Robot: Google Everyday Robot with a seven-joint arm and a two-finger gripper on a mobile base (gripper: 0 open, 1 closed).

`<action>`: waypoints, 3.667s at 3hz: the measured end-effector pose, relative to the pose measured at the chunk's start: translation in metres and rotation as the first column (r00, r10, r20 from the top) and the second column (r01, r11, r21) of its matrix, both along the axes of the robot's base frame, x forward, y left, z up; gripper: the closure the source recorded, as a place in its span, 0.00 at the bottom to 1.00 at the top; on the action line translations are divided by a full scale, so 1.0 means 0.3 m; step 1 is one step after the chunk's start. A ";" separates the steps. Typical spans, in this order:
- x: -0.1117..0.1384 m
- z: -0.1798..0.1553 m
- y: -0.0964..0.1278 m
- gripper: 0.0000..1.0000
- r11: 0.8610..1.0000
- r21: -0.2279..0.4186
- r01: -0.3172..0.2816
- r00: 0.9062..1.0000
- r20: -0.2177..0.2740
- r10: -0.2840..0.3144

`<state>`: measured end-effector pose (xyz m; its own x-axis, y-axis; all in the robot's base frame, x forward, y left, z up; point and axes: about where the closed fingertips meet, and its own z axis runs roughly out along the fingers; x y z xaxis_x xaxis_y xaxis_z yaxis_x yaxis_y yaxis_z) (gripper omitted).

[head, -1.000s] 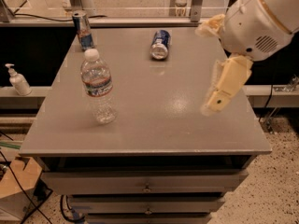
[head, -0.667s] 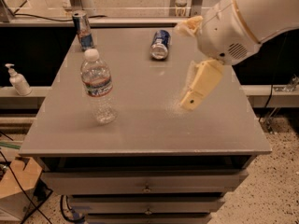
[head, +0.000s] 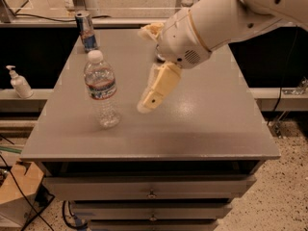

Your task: Knock water bottle over

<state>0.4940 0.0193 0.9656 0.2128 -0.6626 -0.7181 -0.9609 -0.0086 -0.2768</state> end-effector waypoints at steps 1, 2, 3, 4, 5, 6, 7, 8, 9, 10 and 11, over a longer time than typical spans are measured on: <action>0.029 -0.063 0.099 0.00 0.998 0.017 -0.054 0.998 -0.038 0.054; 0.045 -0.123 0.166 0.00 0.995 0.039 -0.088 0.992 -0.083 0.091; 0.038 -0.167 0.249 0.00 0.986 0.096 -0.133 0.981 -0.130 0.145; 0.026 -0.169 0.308 0.00 0.967 0.196 -0.165 0.966 -0.167 0.198; 0.018 -0.168 0.347 0.18 0.943 0.287 -0.168 0.952 -0.201 0.231; 0.019 -0.180 0.366 0.41 0.925 0.345 -0.156 0.942 -0.231 0.245; 0.040 -0.184 0.332 0.64 0.926 0.358 -0.117 0.946 -0.245 0.214; 0.087 -0.159 0.235 0.88 0.961 0.269 -0.061 0.970 -0.211 0.121; 0.137 -0.127 0.137 1.00 0.996 0.089 -0.012 0.990 -0.141 0.024; 0.181 -0.139 0.091 0.83 0.993 -0.116 0.021 0.997 -0.075 -0.030; 0.175 -0.193 0.125 0.59 0.946 -0.323 0.008 1.000 -0.023 -0.016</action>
Offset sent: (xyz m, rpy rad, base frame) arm 0.0229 0.0721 -0.0618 0.0617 0.1500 0.1308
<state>0.5466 0.0567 0.9079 0.1884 -0.8623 -0.4701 -0.9680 -0.0823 -0.2370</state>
